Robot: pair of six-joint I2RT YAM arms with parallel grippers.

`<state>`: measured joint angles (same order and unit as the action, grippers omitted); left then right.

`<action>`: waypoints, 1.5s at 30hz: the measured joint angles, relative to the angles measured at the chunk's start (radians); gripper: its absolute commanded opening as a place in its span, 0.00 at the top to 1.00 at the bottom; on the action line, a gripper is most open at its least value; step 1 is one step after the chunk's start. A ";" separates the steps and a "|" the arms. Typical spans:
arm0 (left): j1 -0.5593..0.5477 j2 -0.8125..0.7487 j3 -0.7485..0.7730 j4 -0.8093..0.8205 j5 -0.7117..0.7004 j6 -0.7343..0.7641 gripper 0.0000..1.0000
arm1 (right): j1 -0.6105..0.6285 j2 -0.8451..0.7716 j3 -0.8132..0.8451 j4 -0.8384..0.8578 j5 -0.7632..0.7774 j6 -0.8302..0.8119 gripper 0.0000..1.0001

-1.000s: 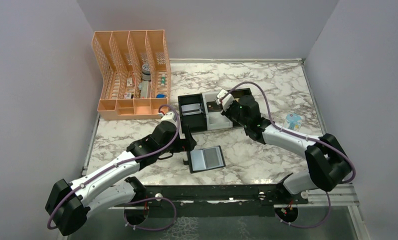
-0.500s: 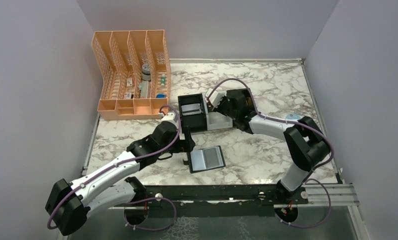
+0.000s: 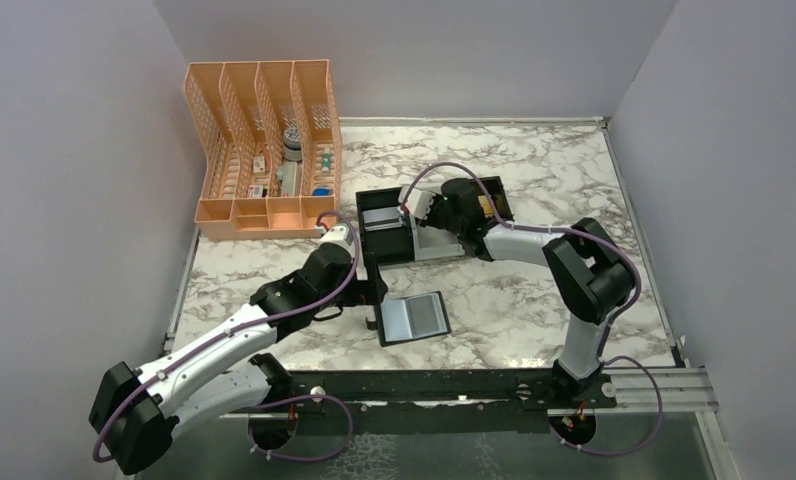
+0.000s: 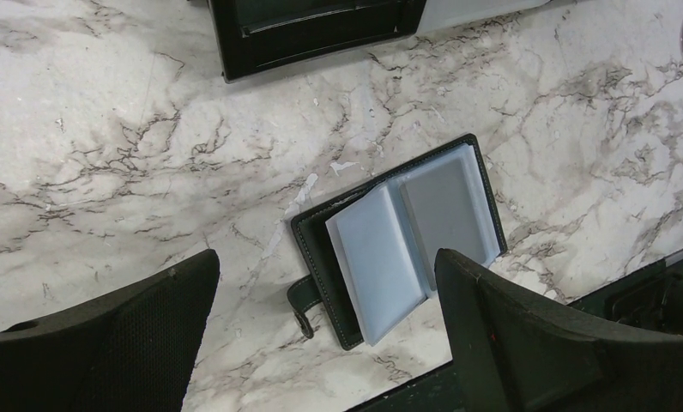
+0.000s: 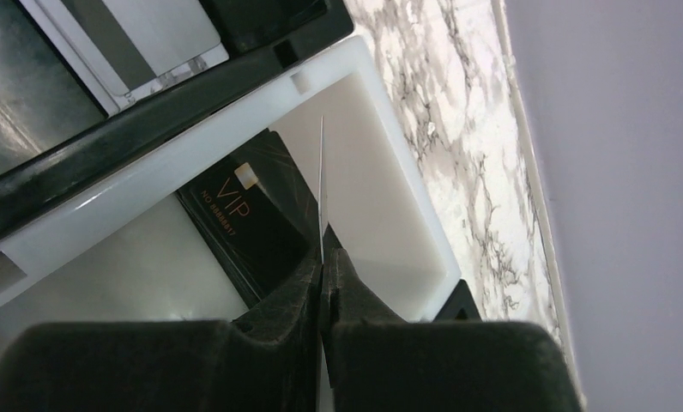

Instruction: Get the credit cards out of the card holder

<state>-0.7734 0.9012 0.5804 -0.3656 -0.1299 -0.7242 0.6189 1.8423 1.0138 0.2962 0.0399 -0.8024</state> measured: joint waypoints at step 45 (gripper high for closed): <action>0.000 -0.030 0.000 -0.018 -0.018 0.002 0.01 | 0.000 0.082 0.049 -0.061 -0.059 -0.111 0.71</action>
<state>-0.7734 0.8711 0.5804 -0.3836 -0.1474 -0.7227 0.6189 1.9247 1.0630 0.2352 -0.0189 -0.9134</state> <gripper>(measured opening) 0.992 0.256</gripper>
